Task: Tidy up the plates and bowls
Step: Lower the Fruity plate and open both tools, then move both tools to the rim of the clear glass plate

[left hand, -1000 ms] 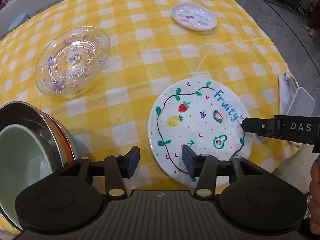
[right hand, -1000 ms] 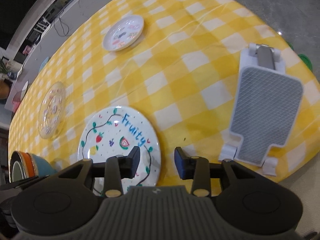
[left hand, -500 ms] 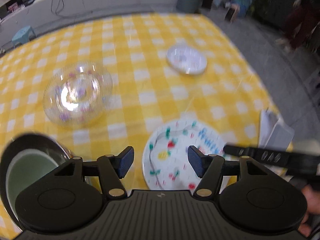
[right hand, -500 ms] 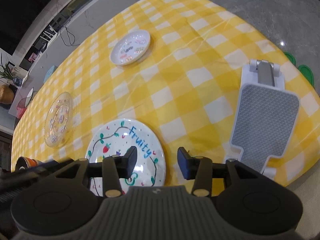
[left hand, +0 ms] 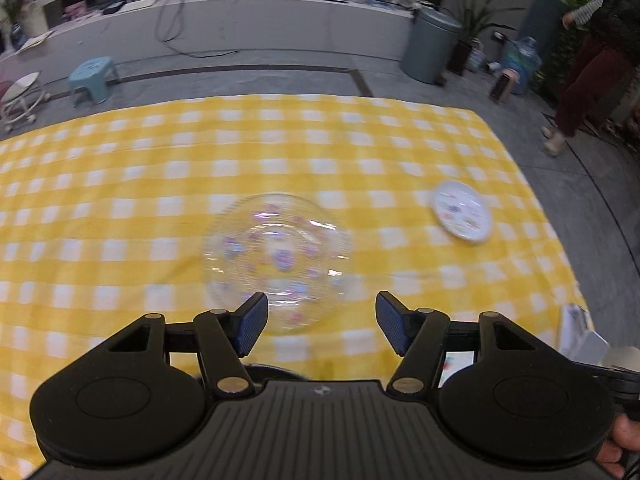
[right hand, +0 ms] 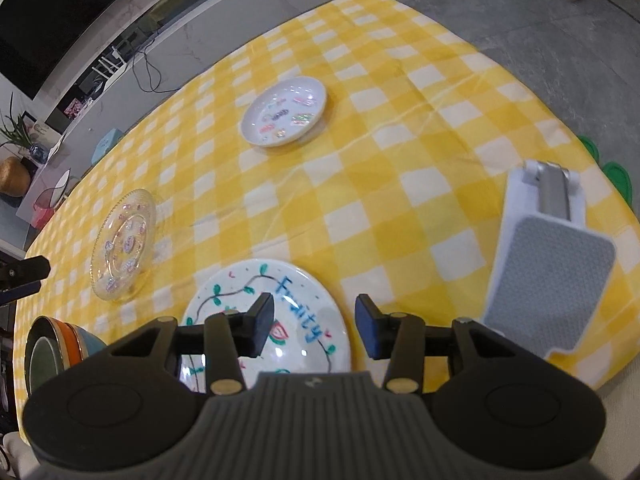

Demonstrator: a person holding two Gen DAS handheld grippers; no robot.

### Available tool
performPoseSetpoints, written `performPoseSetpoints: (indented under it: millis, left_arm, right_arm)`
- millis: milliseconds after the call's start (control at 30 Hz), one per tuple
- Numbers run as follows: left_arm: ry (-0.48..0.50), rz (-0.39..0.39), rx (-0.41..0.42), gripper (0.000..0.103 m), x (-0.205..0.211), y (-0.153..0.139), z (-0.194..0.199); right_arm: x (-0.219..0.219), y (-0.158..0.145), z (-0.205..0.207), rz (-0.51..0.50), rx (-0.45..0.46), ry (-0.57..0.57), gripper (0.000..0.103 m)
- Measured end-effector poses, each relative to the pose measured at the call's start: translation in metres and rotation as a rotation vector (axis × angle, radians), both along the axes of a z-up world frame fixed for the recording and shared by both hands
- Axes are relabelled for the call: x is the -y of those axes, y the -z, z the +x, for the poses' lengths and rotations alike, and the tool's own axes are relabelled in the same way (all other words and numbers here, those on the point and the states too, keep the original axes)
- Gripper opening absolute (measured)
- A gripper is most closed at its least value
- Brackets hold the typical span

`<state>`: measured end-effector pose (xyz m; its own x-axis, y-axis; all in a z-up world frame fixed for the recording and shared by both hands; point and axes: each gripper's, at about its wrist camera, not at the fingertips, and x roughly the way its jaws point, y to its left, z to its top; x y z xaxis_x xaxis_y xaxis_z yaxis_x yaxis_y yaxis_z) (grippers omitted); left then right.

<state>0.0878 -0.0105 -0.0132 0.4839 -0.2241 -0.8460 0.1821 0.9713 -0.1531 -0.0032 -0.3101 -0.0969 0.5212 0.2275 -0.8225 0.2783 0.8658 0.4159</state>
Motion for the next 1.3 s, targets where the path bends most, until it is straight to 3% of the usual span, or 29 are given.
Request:
performPoseSetpoints:
  millis: [300, 600, 967, 1300]
  left_arm:
    - [-0.056, 0.002, -0.04, 0.073, -0.042, 0.019, 0.024]
    - [-0.008, -0.016, -0.111, 0.068, -0.062, 0.04, 0.056]
    - [-0.029, -0.068, -0.172, 0.067, -0.078, 0.072, 0.087]
    - [-0.04, -0.15, -0.192, 0.066, -0.089, 0.092, 0.103]
  right_arm:
    - [-0.047, -0.01, 0.039, -0.048, 0.027, -0.111, 0.045]
    - [-0.102, 0.0, 0.086, -0.051, 0.021, -0.268, 0.045]
    - [-0.126, 0.009, 0.144, 0.108, 0.032, -0.262, 0.044]
    - [-0.14, 0.028, 0.172, 0.111, 0.032, -0.258, 0.038]
